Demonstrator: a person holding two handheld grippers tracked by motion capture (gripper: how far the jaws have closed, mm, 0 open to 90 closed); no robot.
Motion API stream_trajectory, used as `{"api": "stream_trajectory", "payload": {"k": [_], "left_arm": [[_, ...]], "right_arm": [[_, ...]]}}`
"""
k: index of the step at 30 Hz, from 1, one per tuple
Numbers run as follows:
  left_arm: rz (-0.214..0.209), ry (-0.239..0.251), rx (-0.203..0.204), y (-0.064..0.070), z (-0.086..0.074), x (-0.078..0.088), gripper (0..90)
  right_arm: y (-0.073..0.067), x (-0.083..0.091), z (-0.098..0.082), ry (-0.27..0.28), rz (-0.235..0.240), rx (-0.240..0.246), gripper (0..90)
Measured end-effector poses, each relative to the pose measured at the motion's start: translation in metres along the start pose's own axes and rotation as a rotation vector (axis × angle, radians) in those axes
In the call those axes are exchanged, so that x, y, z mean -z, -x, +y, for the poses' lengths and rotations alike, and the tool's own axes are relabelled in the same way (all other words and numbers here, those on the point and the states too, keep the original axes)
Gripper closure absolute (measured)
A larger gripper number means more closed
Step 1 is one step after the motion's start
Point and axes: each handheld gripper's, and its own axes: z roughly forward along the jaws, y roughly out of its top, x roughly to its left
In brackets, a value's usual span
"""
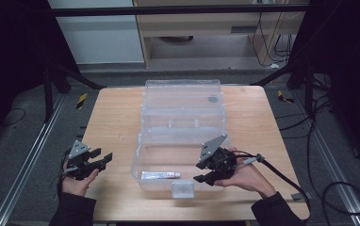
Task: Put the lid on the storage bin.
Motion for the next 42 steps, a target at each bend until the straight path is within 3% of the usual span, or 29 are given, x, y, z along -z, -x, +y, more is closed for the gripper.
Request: {"api": "stream_trajectory", "payload": {"k": [4,5,9,22,29,34,37,39,42], "left_arm": [[-0.014,0.012,-0.023,0.002,0.009,0.002,44.4],[-0.018,0.018,-0.049,0.003,0.015,0.004,44.4],[-0.037,0.032,-0.081,0.007,0.027,0.006,44.4],[-0.12,0.064,-0.27,0.038,0.093,0.011,42.6],[-0.158,0.039,-0.371,0.057,0.124,-0.001,42.5],[-0.226,0.017,-0.432,0.069,0.142,-0.011,43.7],[-0.255,-0.01,-0.497,0.074,0.153,-0.018,44.7],[-0.268,-0.014,-0.501,0.075,0.156,-0.02,46.0],[-0.285,-0.027,-0.544,0.077,0.167,-0.024,46.2]], "right_arm": [[-0.003,-0.007,0.0,-0.021,0.016,0.001,54.4],[-0.004,-0.011,0.0,-0.03,0.024,0.008,54.6],[-0.006,-0.015,0.0,-0.037,0.038,0.008,55.0],[-0.006,-0.031,-0.001,-0.083,0.062,0.018,60.2],[-0.004,-0.037,-0.001,-0.109,0.068,0.014,63.6],[-0.003,-0.037,-0.001,-0.113,0.088,0.005,67.6],[-0.003,-0.037,0.0,-0.118,0.099,0.006,69.4],[-0.002,-0.037,0.0,-0.122,0.102,0.001,69.5],[-0.002,-0.038,0.001,-0.124,0.103,0.002,69.6]]}}
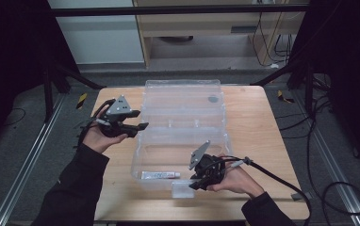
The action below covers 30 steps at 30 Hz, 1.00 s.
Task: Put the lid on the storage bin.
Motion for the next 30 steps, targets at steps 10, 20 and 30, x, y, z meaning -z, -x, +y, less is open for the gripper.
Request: {"api": "stream_trajectory", "payload": {"k": [10,20,30], "left_arm": [[-0.04,-0.038,-0.129,-0.009,0.035,-0.016,50.4],[-0.121,-0.13,-0.225,-0.019,0.052,-0.038,62.6],[-0.162,-0.208,-0.244,-0.033,0.051,-0.069,64.9]], "right_arm": [[0.0,0.0,0.001,-0.007,0.004,0.016,69.9],[-0.001,0.0,0.0,-0.007,-0.002,0.025,69.9],[-0.001,0.0,0.0,-0.008,-0.004,0.027,69.9]]}}
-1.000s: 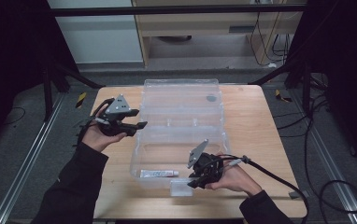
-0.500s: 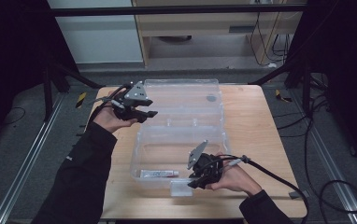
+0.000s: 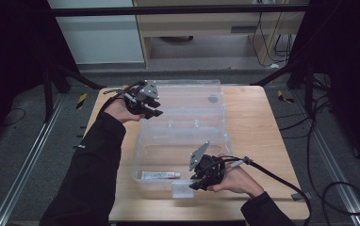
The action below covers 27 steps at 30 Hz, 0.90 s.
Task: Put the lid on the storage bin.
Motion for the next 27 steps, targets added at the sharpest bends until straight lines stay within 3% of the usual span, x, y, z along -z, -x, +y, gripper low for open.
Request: {"api": "stream_trajectory", "payload": {"k": [9,15,21,23,27], "left_arm": [[-0.027,-0.046,-0.037,-0.004,0.003,-0.02,73.2],[-0.033,-0.061,-0.054,-0.007,0.004,-0.024,79.8],[-0.047,-0.066,-0.061,-0.008,0.006,-0.029,80.7],[-0.054,-0.097,-0.081,-0.009,0.007,-0.032,80.4],[-0.059,-0.109,-0.103,-0.008,0.009,-0.035,80.6]], "right_arm": [[0.0,0.0,0.0,0.003,0.003,0.0,69.9],[0.0,0.0,0.0,0.004,0.004,-0.004,69.9],[0.001,0.0,0.0,0.005,0.006,-0.002,69.9],[0.001,0.0,0.0,0.004,0.005,-0.002,69.9],[0.001,0.0,0.0,0.002,0.003,-0.005,70.0]]}}
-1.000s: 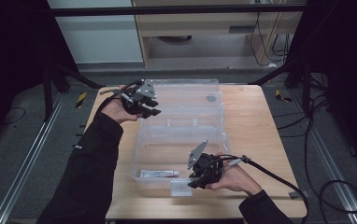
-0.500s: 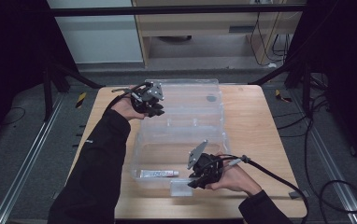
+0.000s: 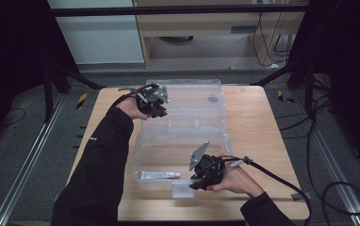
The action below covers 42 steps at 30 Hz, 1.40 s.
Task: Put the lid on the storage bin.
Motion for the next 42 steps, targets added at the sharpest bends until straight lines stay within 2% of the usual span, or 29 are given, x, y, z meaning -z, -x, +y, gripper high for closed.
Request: {"api": "stream_trajectory", "payload": {"k": [8,15,20,23,27,37,42], "left_arm": [[-0.012,-0.045,-0.076,0.001,0.006,0.001,86.9],[-0.022,-0.066,-0.09,0.004,0.013,0.006,88.8],[-0.019,-0.054,-0.104,0.009,0.016,0.012,89.3],[-0.023,-0.043,-0.105,0.014,0.017,0.019,89.4],[-0.019,-0.04,-0.126,0.024,0.019,0.029,89.5],[0.006,-0.011,-0.166,0.054,0.018,0.049,89.4],[0.011,0.002,-0.17,0.067,0.016,0.055,89.4]], "right_arm": [[0.0,0.0,0.0,0.004,-0.004,0.002,70.1],[0.0,0.0,0.0,0.004,-0.006,-0.01,70.2],[-0.001,0.0,0.0,0.003,-0.011,-0.018,70.3],[-0.001,0.0,0.0,0.0,-0.011,-0.02,70.3],[-0.001,0.0,0.001,-0.003,-0.011,-0.024,70.3],[-0.002,0.0,0.0,0.001,-0.018,-0.023,70.2],[-0.003,-0.001,0.0,0.005,-0.023,-0.018,70.2]]}}
